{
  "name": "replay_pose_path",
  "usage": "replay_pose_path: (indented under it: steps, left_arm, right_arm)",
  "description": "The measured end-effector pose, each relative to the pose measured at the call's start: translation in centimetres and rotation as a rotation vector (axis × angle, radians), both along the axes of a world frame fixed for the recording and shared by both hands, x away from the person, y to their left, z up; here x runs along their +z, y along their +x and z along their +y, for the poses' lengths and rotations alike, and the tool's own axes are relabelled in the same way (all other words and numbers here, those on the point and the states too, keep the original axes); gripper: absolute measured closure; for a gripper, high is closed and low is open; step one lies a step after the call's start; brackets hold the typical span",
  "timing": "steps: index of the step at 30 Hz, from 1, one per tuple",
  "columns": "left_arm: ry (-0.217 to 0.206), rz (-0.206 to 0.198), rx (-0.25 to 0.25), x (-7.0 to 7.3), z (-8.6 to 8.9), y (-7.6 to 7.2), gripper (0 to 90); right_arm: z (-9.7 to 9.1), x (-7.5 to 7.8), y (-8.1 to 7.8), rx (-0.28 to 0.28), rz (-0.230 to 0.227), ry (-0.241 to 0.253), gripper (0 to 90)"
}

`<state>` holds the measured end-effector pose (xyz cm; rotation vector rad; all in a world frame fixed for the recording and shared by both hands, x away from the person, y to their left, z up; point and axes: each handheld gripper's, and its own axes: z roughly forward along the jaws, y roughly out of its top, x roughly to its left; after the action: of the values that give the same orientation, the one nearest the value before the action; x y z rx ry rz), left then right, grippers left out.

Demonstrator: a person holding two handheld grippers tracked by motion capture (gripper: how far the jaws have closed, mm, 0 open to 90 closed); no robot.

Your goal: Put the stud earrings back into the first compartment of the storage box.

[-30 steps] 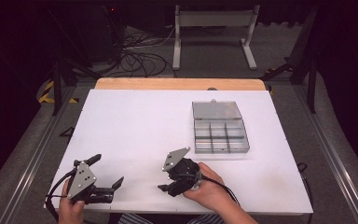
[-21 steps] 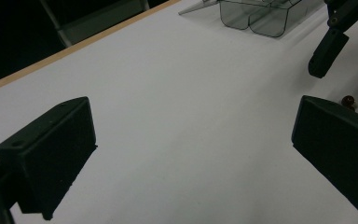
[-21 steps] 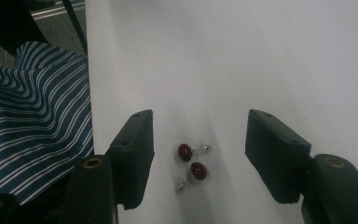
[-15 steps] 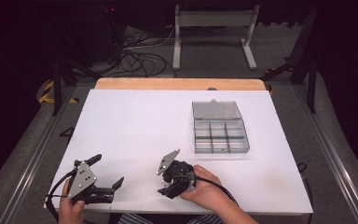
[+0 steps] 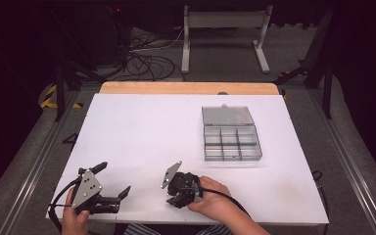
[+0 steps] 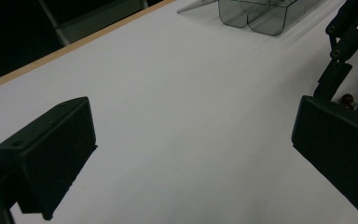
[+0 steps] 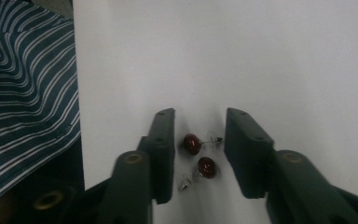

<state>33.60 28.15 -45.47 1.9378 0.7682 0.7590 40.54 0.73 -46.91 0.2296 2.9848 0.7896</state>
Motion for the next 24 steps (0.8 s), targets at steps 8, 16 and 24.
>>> replay_pose_path:
  steps: [8, 16, 24]
  left_arm:
    - [0.001, -0.002, 0.001, 0.0, 0.0, 0.0, 0.2]
    - [0.001, -0.002, 0.002, 0.0, 0.0, 0.0, 0.2]
    - [0.002, -0.002, 0.002, 0.0, 0.0, 0.0, 0.2]
  right_arm:
    - [0.1, 0.0, -0.2, -0.002, -0.027, -0.001, 71.1]
    - [-0.5, 1.7, -0.2, -0.019, -0.039, 0.063, 71.1]
    - [-1.9, 3.9, 0.4, -0.048, -0.062, 0.121, 71.0]
